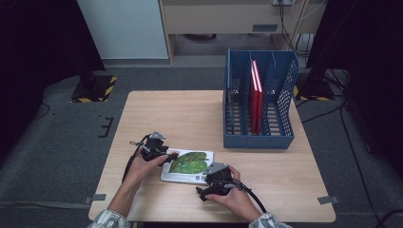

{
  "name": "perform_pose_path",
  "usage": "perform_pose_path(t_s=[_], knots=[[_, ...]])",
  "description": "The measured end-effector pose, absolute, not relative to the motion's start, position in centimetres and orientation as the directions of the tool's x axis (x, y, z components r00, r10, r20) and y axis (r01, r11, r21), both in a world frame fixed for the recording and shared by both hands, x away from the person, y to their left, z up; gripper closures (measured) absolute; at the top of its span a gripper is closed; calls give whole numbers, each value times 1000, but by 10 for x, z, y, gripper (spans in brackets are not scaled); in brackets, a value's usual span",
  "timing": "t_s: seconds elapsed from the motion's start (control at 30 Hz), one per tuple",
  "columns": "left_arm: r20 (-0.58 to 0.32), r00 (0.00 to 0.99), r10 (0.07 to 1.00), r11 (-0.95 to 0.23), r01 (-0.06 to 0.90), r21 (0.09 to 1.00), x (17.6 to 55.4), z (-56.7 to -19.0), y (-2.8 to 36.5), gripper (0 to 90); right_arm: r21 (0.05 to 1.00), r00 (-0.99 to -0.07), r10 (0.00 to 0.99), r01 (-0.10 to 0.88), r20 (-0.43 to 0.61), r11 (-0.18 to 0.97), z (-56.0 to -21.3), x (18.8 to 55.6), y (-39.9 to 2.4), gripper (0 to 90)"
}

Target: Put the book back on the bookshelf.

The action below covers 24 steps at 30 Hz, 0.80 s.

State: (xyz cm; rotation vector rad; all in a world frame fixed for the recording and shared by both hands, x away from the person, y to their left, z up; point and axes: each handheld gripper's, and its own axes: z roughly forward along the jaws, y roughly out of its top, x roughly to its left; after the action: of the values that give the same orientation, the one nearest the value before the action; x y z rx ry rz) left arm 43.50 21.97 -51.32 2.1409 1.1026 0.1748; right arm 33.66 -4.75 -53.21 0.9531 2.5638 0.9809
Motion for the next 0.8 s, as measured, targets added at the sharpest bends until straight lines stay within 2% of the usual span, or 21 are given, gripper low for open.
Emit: perform_pose_path(t_s=[0.53, 0.8], knots=[[-155, 615, 774, -376, 642, 668, 425, -492, 219, 360, 668, -726, 687, 517, 11, 536, -534, 340, -41, 13], [-152, 617, 772, -377, 637, 672, 423, -489, 218, 357, 684, -677, 736, 546, 19, 484, -536, 344, -36, 7]])
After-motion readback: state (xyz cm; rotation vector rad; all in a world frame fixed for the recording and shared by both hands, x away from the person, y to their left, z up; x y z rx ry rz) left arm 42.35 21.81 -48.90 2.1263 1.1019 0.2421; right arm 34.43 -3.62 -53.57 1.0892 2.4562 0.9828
